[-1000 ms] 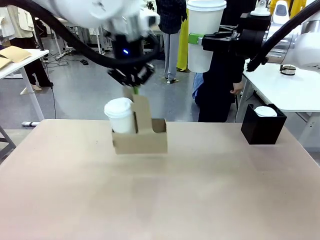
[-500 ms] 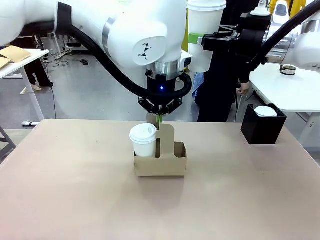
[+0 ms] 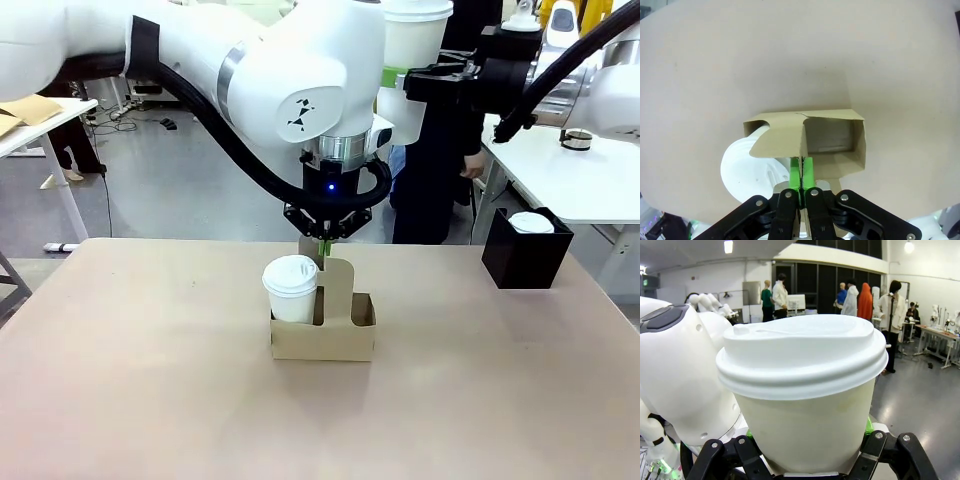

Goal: Pour a drink into a cup and package it in a carrier.
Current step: Insert the held 600 ml Paper Cup into the Cup Carrier.

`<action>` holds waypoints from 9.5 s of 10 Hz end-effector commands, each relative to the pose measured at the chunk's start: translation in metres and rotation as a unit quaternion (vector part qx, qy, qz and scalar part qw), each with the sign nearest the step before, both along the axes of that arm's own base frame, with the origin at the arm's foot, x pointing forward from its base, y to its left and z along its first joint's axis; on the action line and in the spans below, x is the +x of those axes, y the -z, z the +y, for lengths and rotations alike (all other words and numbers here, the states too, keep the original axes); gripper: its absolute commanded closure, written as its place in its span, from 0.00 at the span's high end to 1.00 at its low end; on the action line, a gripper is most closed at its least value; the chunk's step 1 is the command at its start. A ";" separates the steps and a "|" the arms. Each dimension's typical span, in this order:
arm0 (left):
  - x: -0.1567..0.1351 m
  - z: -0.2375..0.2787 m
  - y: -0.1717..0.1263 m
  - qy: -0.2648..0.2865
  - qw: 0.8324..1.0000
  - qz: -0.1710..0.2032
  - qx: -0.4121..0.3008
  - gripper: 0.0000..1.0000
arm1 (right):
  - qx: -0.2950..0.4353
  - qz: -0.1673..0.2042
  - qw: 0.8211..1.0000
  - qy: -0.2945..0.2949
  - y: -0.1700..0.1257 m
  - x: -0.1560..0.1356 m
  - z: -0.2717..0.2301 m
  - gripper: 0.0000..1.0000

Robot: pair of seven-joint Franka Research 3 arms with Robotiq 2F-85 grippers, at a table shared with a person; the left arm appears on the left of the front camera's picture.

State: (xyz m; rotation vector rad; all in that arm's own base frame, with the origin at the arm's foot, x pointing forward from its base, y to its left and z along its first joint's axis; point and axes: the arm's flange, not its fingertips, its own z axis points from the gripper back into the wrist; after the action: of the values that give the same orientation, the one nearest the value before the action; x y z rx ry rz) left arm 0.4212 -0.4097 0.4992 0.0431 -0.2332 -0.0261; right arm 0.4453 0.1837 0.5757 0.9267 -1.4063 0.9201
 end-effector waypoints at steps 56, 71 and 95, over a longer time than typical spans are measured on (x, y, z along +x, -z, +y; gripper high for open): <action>-0.045 0.335 -0.007 0.605 0.748 -0.270 -0.044 1.00 | -0.046 0.050 0.859 -0.507 0.334 0.076 0.054 1.00; -0.045 0.335 -0.007 0.605 0.748 -0.270 -0.044 1.00 | -0.388 0.085 0.917 -0.026 0.158 0.007 -0.053 1.00; -0.045 0.335 -0.007 0.605 0.748 -0.270 -0.044 1.00 | -0.344 0.337 0.849 0.217 0.161 -0.042 -0.131 1.00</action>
State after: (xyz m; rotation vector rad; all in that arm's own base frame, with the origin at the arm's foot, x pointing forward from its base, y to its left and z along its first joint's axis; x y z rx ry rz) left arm 0.3775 -0.0737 0.5056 -0.1885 -0.8129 -1.3480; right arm 0.4036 0.0521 0.4145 0.2916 -0.5506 0.5816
